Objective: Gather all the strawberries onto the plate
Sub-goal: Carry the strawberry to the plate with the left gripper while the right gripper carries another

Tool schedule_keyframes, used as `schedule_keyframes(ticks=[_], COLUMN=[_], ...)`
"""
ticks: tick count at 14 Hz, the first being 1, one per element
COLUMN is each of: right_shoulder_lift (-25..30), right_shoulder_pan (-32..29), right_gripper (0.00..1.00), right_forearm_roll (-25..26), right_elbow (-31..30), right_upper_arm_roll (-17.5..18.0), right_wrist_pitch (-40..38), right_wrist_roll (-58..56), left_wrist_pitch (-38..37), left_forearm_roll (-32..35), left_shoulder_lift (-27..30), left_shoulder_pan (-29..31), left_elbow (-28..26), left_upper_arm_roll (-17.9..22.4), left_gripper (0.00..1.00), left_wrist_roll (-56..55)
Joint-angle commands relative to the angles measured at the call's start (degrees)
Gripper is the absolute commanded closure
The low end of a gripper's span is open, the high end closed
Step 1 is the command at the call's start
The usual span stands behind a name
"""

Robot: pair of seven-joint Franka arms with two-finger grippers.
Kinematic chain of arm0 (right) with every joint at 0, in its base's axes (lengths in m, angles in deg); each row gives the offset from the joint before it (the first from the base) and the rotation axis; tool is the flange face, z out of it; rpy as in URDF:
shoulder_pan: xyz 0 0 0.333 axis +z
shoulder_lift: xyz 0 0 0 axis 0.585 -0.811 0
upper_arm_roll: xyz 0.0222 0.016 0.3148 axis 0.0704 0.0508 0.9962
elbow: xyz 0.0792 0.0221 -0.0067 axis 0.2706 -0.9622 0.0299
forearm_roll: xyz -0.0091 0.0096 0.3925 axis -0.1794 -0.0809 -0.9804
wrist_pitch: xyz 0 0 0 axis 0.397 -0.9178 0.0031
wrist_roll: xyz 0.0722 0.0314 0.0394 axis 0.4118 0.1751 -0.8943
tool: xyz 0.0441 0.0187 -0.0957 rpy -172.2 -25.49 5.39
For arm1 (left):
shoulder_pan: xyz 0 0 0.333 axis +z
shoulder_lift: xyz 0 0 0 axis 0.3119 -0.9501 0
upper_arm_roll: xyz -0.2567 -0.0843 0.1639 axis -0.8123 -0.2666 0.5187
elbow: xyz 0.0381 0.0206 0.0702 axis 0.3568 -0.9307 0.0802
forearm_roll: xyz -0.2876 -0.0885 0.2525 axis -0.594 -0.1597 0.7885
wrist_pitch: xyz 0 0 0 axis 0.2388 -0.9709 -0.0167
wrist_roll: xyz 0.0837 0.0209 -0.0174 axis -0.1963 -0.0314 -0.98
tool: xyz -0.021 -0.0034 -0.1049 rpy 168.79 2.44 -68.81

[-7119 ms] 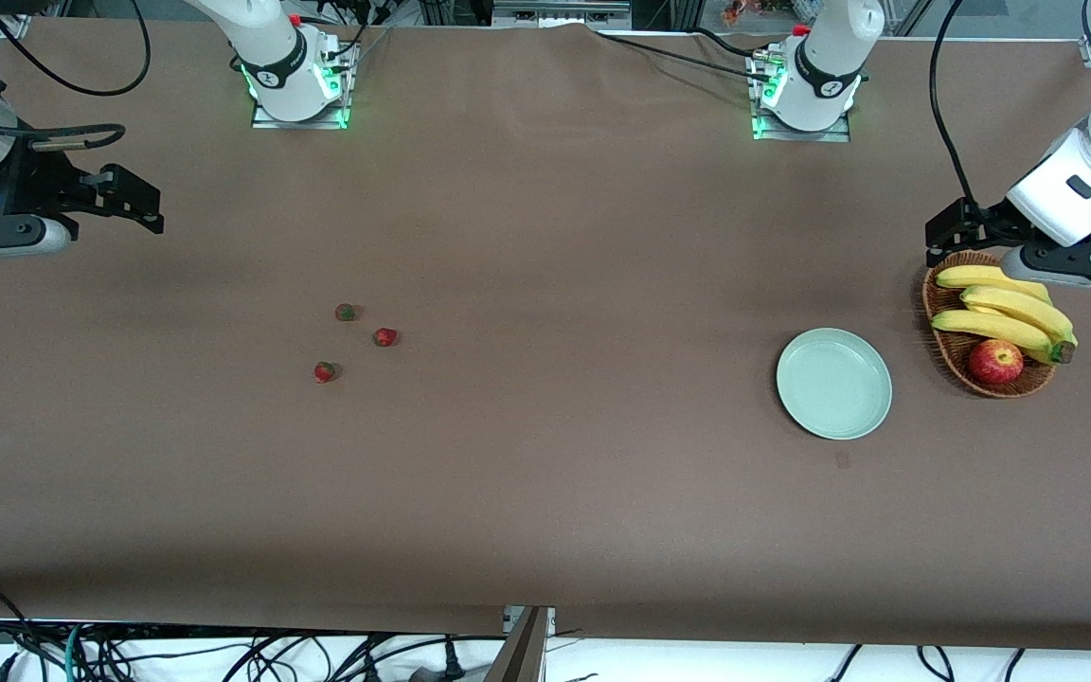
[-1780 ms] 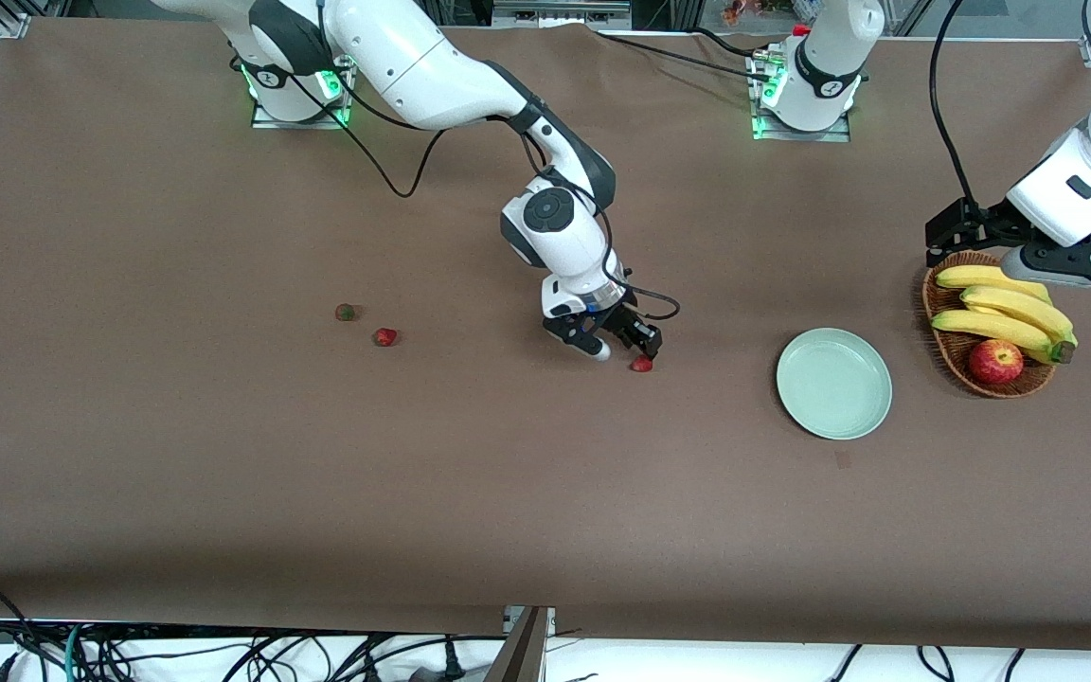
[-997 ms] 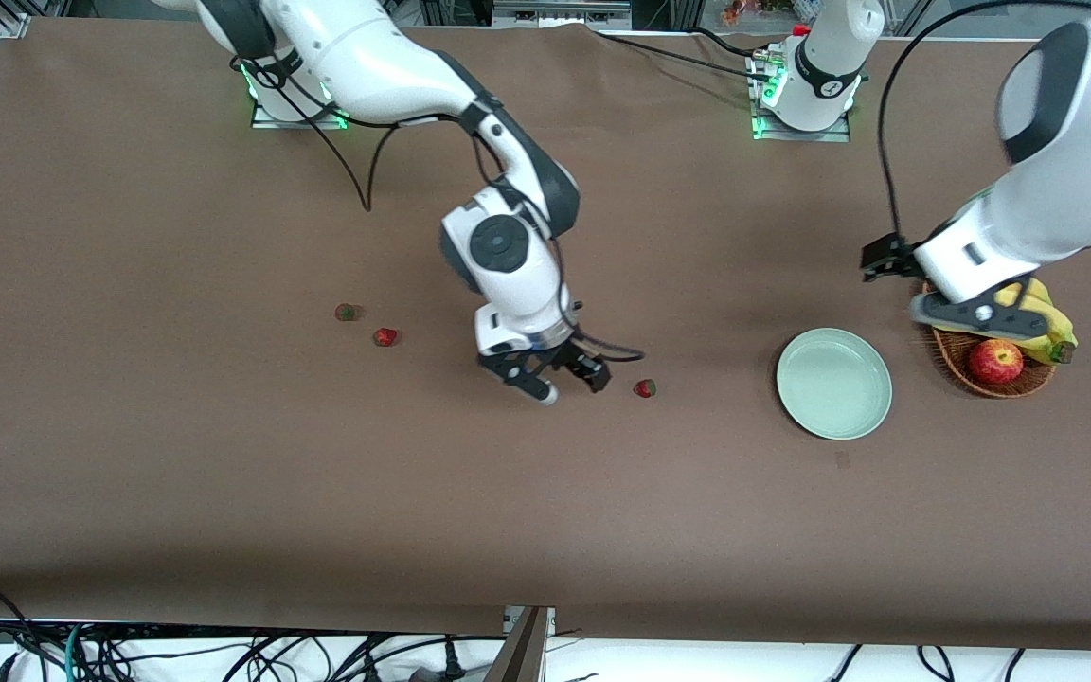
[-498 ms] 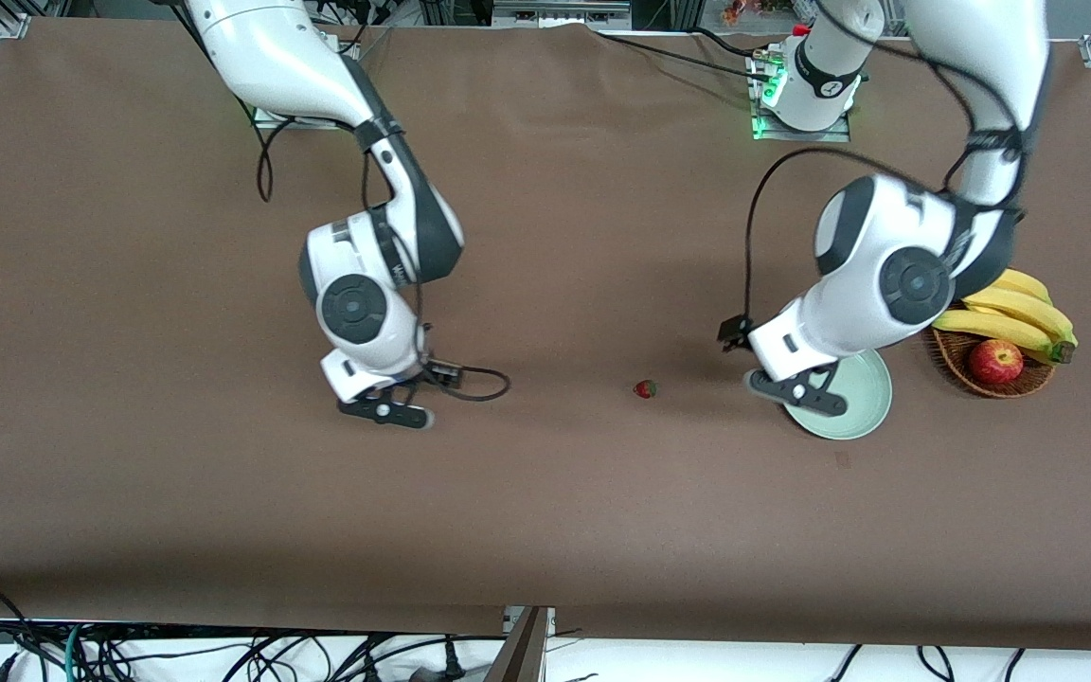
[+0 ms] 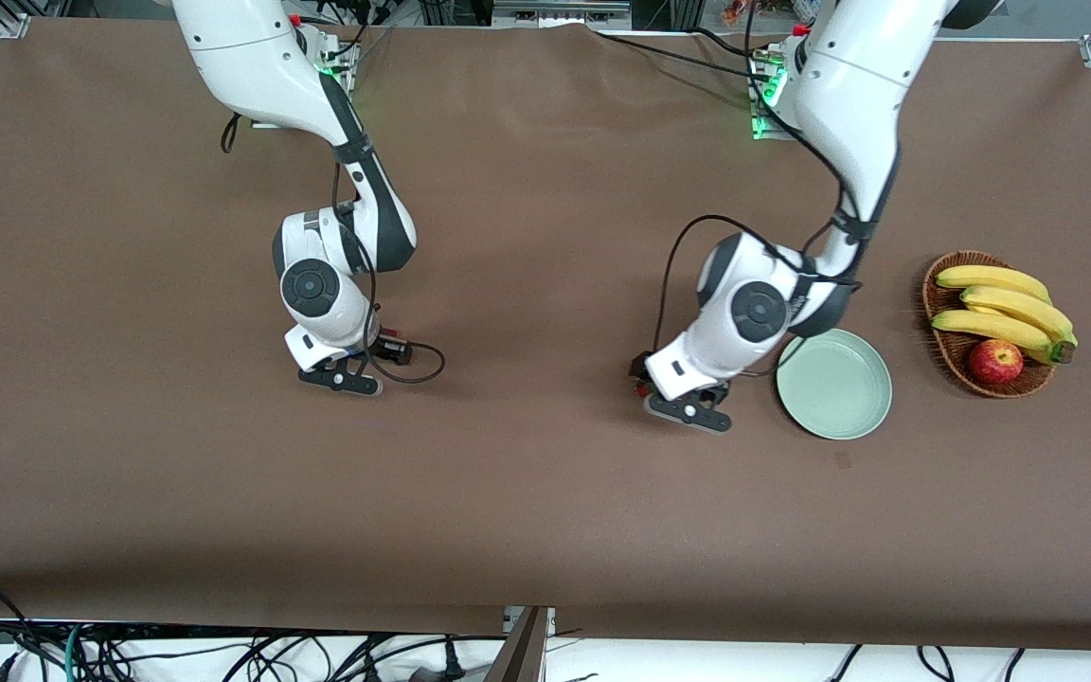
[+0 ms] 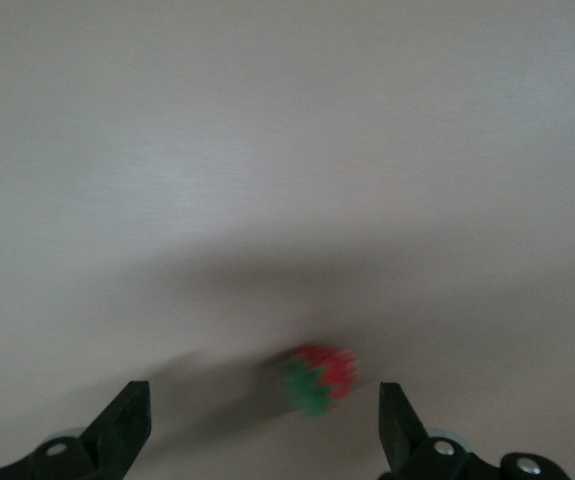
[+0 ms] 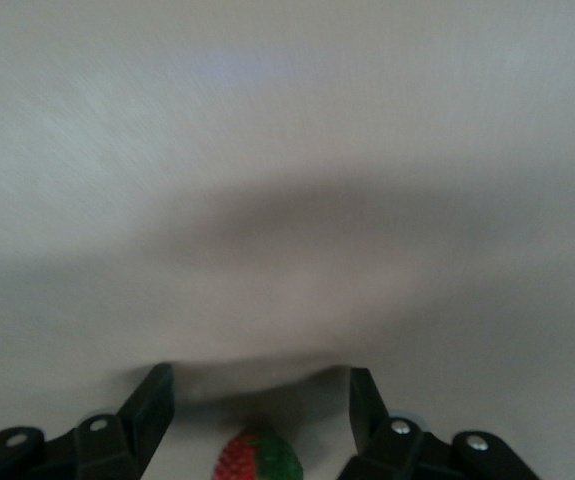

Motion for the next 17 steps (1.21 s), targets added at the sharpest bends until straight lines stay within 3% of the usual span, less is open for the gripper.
schedule_keyframes(ticks=[1,3,4,6,7,12,15,17], right_shoulder_lift=[2.4,3.7,4.3,4.5,4.5,4.5,3.8,0.2], right_shoulder_pan=[0.5,0.5,0.5,0.5,0.5,0.5,0.8,1.0], right_gripper=[0.22,0.22,0.22,0.29,0.36,0.81,0.88,0.88], right_forearm_roll=[-3.5,-3.5,-3.5,-3.5,-3.5,-3.5,-3.9,-8.6], right_elbow=[-2.6,-2.6,-2.7,-3.2,-3.5,-2.7,2.7,9.8], right_upper_arm_roll=[1.0,1.0,1.0,1.0,1.0,0.9,1.1,3.1], right_wrist_pitch=[-0.7,-3.3,-4.2,-4.8,-4.7,-4.6,-4.9,-4.8], right_wrist_roll=[-1.3,-1.2,-1.2,-1.2,-1.3,-2.7,-2.5,-1.8], left_wrist_pitch=[4.7,6.2,6.2,6.2,6.2,3.9,-6.6,-14.2], left_forearm_roll=[-0.3,0.7,2.8,3.7,3.7,7.2,7.3,7.4], left_shoulder_lift=[-1.2,-1.8,-1.9,-1.8,-1.8,-0.2,4.3,6.1], left_shoulder_pan=[-2.3,-2.4,-2.3,-2.2,-2.2,-1.7,0.0,3.0], left_elbow=[-1.1,-1.1,-1.1,-1.3,-1.5,-2.5,-1.6,-1.6], left_upper_arm_roll=[1.1,1.2,1.1,1.1,1.1,1.2,2.2,2.9], left_gripper=[0.0,0.0,0.15,0.64,0.73,1.0,1.0,1.0], left_wrist_roll=[-2.7,-2.6,-2.6,-2.6,-2.7,-2.4,-1.5,6.2])
